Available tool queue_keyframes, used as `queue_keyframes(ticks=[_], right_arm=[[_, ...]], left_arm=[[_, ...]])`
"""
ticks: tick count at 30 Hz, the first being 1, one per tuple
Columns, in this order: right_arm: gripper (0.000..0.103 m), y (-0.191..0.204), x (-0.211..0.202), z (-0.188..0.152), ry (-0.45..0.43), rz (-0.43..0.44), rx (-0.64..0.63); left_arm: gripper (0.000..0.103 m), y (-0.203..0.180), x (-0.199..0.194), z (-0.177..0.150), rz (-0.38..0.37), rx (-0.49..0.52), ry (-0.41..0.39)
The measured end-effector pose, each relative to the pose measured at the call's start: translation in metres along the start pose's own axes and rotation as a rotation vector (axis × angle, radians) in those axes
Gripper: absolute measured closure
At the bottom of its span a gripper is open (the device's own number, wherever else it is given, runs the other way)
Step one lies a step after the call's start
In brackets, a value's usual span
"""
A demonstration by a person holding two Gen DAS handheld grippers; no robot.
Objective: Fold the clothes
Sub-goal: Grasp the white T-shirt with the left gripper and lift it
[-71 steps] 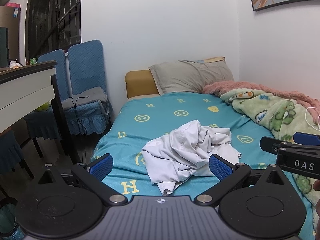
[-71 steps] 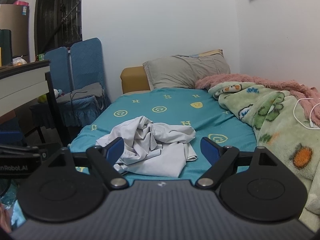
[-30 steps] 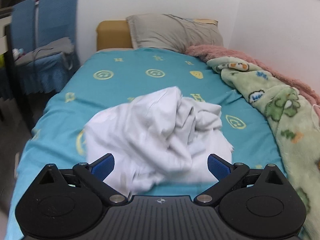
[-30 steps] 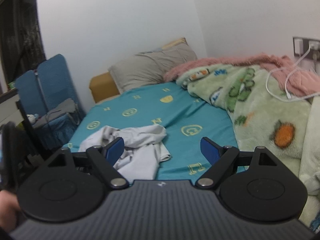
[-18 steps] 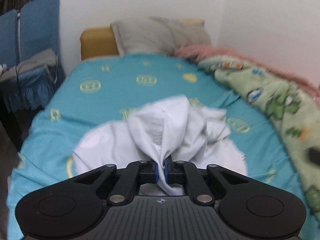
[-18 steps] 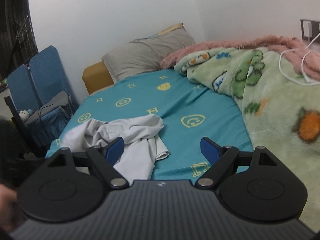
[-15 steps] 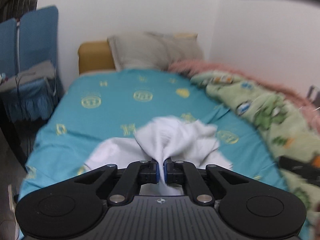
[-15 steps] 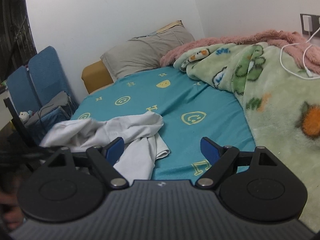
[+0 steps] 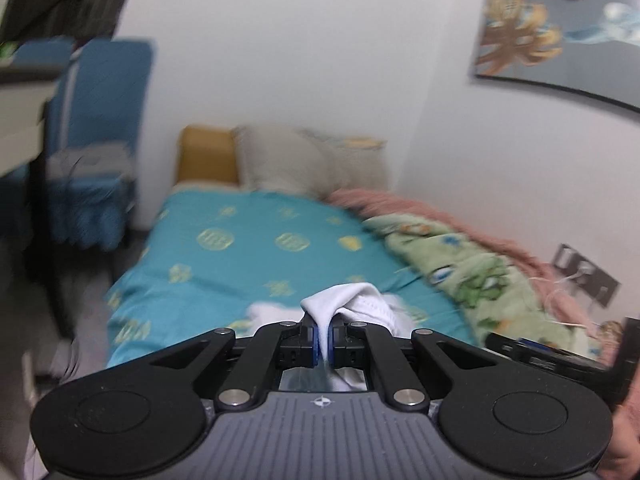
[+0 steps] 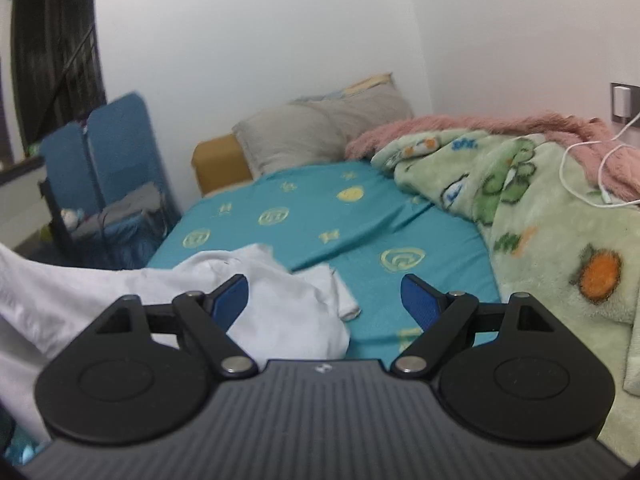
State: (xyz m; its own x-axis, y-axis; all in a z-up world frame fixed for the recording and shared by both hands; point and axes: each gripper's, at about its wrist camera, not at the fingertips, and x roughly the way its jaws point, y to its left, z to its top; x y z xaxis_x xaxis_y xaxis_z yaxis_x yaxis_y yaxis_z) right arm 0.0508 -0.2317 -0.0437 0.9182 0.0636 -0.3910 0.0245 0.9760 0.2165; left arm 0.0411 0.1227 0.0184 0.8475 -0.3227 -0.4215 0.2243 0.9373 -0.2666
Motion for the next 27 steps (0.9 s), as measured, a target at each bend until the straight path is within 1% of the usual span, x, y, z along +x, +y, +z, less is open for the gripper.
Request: queue_keyframes(ticks=[2,5,7,8,10,13,14,15,16,17,19,20,21,22,24,27], right_arm=[[0.018,0.004,0.009,-0.005,0.078,0.039,-0.002],[0.018,0.009,0.027,-0.017,0.215,0.108,-0.001],[0.018,0.017,0.037,-0.026,0.281,0.144,-0.021],[0.018,0.023,0.041,-0.030,0.306,0.156,-0.050],[0.018,0.035,0.051,-0.038,0.336,0.149,-0.131],[0.018,0.047,0.067,-0.049,0.362,0.114,-0.228],[0.018,0.046,0.072,-0.051,0.371,0.104,-0.236],[0.018,0.044,0.076,-0.052,0.380,0.093,-0.233],[0.018,0.042,0.080,-0.053,0.388,0.080,-0.227],[0.018,0.038,0.083,-0.054,0.394,0.063,-0.216],[0.018,0.027,0.088,-0.052,0.398,0.025,-0.177],[0.018,0.021,0.088,-0.049,0.389,0.013,-0.139],[0.018,0.015,0.088,-0.046,0.373,0.009,-0.093],[0.018,0.009,0.086,-0.042,0.352,0.005,-0.055],[0.018,0.001,0.079,-0.031,0.295,-0.004,-0.006],[0.018,-0.013,0.064,-0.013,0.199,-0.030,0.059]], left_arm=[[0.099,0.015,0.007,-0.003,0.040,-0.059,0.021],[0.098,0.032,0.013,-0.001,0.065,-0.129,0.029],[0.098,0.041,0.013,0.000,0.091,-0.142,0.041],[0.098,0.043,0.016,0.000,0.108,-0.139,0.047],[0.098,0.050,0.024,-0.001,0.145,-0.137,0.065],[0.097,0.063,0.044,-0.011,0.257,-0.131,0.140],[0.093,0.064,0.050,-0.014,0.291,-0.107,0.170],[0.086,0.065,0.056,-0.017,0.325,-0.082,0.201],[0.084,0.066,0.063,-0.020,0.359,-0.057,0.231],[0.084,0.066,0.069,-0.023,0.393,-0.032,0.261],[0.078,0.065,0.069,-0.025,0.407,-0.008,0.287],[0.069,0.064,0.068,-0.025,0.416,0.002,0.294],[0.061,0.062,0.065,-0.024,0.431,0.015,0.287],[0.058,0.059,0.060,-0.023,0.444,0.031,0.274],[0.045,0.048,0.042,-0.021,0.448,0.080,0.236],[0.033,0.027,0.014,-0.023,0.414,0.187,0.164]])
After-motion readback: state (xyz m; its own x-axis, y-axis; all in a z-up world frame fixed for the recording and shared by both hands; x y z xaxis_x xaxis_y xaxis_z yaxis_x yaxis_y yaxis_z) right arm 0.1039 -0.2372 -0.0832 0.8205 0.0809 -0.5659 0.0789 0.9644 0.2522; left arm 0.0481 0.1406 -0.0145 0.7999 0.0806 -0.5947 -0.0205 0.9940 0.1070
